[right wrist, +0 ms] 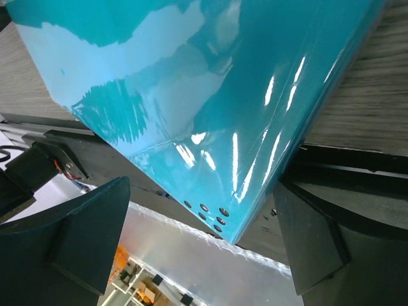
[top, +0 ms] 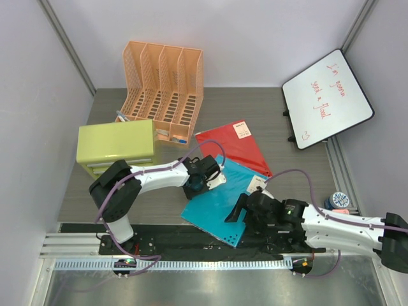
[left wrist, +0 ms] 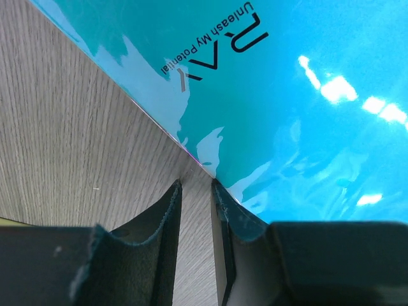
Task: Organize the desk
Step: Pick up the folder from the corner of the board.
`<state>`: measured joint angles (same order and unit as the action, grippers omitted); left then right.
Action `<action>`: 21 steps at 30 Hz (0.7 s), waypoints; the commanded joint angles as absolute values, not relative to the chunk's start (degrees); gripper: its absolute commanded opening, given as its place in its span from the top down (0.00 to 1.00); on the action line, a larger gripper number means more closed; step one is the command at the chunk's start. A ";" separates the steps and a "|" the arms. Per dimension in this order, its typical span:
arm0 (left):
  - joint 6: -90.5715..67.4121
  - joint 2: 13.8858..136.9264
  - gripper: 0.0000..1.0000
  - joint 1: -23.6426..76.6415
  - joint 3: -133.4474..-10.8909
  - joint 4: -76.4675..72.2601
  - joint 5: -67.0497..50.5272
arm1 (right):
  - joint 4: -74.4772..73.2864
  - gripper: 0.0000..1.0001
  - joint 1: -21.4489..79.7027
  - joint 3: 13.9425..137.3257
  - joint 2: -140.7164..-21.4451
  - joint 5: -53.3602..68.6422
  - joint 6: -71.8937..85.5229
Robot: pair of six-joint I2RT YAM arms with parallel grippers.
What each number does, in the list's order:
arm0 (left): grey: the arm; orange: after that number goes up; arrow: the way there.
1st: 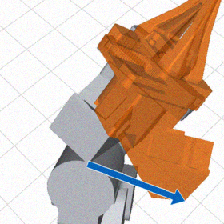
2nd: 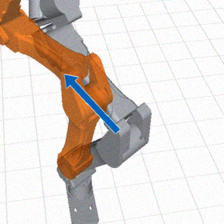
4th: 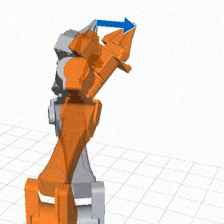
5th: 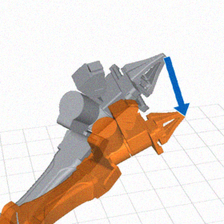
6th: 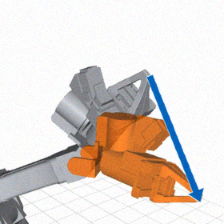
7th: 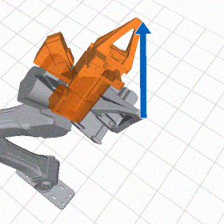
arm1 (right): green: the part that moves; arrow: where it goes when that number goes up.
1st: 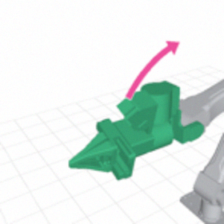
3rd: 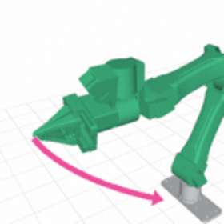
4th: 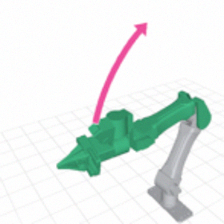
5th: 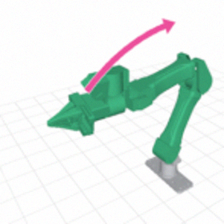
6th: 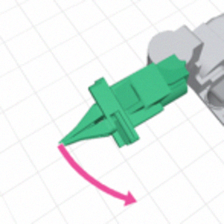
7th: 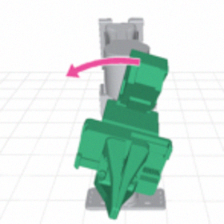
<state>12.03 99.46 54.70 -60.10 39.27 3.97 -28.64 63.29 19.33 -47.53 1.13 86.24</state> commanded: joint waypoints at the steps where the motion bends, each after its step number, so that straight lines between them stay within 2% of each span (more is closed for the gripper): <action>1: 10.28 100.28 0.73 55.55 -59.33 37.97 -1.67 | -23.82 0.00 65.56 16.26 -47.46 -3.42 89.30; 8: 10.55 100.90 0.74 55.55 -61.08 39.37 -1.67 | -19.42 0.00 66.18 9.24 -41.93 -7.37 90.27; 11: 10.20 101.25 0.74 55.63 -62.49 40.08 -1.93 | -19.07 0.07 67.67 6.60 -38.77 -11.15 89.83; 17: 9.14 102.74 0.74 57.21 -64.77 41.75 -1.93 | -16.09 0.08 73.29 3.25 -40.94 -18.36 90.18; 18: 8.97 103.01 0.74 57.39 -65.04 42.18 -2.11 | -16.00 0.09 73.21 3.34 -41.48 -18.98 89.57; 21: 8.26 104.06 0.74 58.44 -66.97 43.33 -4.12 | -17.05 0.21 73.82 4.31 -42.62 -22.40 88.94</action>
